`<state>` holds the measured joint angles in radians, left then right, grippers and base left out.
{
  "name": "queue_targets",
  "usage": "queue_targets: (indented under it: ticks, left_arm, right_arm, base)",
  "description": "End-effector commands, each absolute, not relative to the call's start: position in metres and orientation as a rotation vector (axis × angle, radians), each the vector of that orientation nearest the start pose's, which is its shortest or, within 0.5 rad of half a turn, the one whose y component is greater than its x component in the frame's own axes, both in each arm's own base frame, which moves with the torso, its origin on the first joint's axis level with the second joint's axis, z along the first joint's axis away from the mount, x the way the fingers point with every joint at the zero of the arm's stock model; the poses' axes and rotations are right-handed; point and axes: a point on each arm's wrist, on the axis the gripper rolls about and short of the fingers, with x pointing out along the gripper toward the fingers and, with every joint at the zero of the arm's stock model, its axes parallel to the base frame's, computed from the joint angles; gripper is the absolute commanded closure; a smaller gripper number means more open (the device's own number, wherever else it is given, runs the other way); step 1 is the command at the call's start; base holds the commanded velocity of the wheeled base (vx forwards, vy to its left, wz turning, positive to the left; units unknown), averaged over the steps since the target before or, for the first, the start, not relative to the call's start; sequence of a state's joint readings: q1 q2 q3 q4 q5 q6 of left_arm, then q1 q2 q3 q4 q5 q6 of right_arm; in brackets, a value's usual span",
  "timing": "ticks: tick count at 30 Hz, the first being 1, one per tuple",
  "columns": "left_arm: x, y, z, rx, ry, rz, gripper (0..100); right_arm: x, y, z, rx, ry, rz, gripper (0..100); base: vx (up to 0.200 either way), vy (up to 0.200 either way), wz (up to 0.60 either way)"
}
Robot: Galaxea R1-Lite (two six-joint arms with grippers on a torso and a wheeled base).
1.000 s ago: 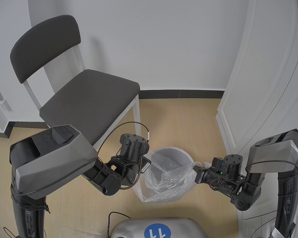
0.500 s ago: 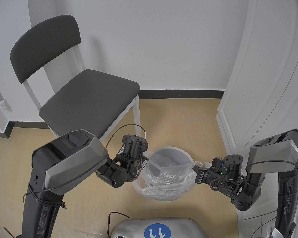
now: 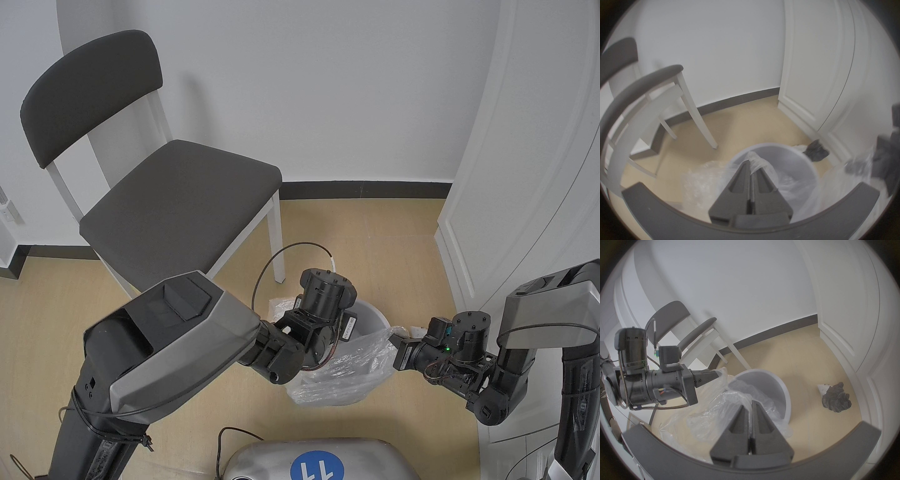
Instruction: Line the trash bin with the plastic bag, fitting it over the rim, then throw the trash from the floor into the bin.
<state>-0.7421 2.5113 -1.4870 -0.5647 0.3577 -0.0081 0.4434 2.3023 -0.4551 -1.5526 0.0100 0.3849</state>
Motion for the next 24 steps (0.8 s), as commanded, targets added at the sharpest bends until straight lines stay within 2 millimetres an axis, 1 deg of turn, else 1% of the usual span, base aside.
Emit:
queue_targets:
  ticks: [1, 2, 3, 6, 8, 10, 13, 14, 15, 17, 20, 21, 24]
  left_arm:
    - [0.358, -0.341, 0.065, 0.012, 0.416, -0.485, 100]
    - [0.360, -0.343, 0.071, -0.032, 0.424, -0.494, 100]
    - [0.360, -0.343, 0.073, -0.045, 0.425, -0.496, 100]
    - [0.360, -0.346, 0.092, -0.149, 0.449, -0.528, 100]
    - [0.357, -0.347, 0.098, -0.174, 0.453, -0.544, 100]
    - [0.350, -0.351, 0.109, -0.214, 0.450, -0.574, 100]
    - [0.343, -0.354, 0.120, -0.237, 0.445, -0.607, 100]
    - [0.342, -0.354, 0.121, -0.239, 0.444, -0.608, 100]
    - [0.340, -0.354, 0.127, -0.244, 0.434, -0.617, 100]
    - [0.339, -0.353, 0.131, -0.249, 0.426, -0.618, 100]
    - [0.341, -0.351, 0.130, -0.257, 0.437, -0.608, 100]
    - [0.341, -0.350, 0.128, -0.263, 0.449, -0.604, 100]
    - [0.340, -0.350, 0.127, -0.293, 0.475, -0.603, 100]
  right_arm:
    - [0.279, 0.138, 0.035, 0.307, 0.295, 0.425, 100]
    - [0.275, 0.138, 0.042, 0.302, 0.279, 0.433, 100]
    - [0.274, 0.138, 0.044, 0.300, 0.275, 0.436, 100]
    - [0.260, 0.137, 0.066, 0.284, 0.219, 0.465, 100]
    - [0.255, 0.137, 0.073, 0.280, 0.201, 0.478, 100]
    - [0.248, 0.137, 0.082, 0.277, 0.176, 0.495, 100]
    - [0.244, 0.139, 0.090, 0.278, 0.147, 0.513, 100]
    - [0.244, 0.139, 0.091, 0.278, 0.145, 0.513, 100]
    - [0.241, 0.139, 0.098, 0.284, 0.122, 0.520, 100]
    - [0.239, 0.137, 0.104, 0.290, 0.100, 0.524, 100]
    - [0.235, 0.136, 0.117, 0.302, 0.054, 0.534, 100]
    - [0.232, 0.137, 0.122, 0.307, 0.044, 0.546, 100]
    - [0.226, 0.142, 0.127, 0.316, 0.053, 0.572, 100]
  base:
    - [0.000, 0.000, 0.00]
    - [0.000, 0.000, 0.00]
    - [0.000, 0.000, 0.00]
    - [0.000, 0.000, 0.00]
    - [0.000, 0.000, 0.00]
    - [0.000, 0.000, 0.00]
    - [0.000, 0.000, 0.00]
    - [0.000, 0.000, 0.00]
    - [0.000, 0.000, 0.00]
    - [0.000, 0.000, 0.00]
    - [0.000, 0.000, 0.00]
    - [0.000, 0.000, 0.00]
    - [0.000, 0.000, 0.00]
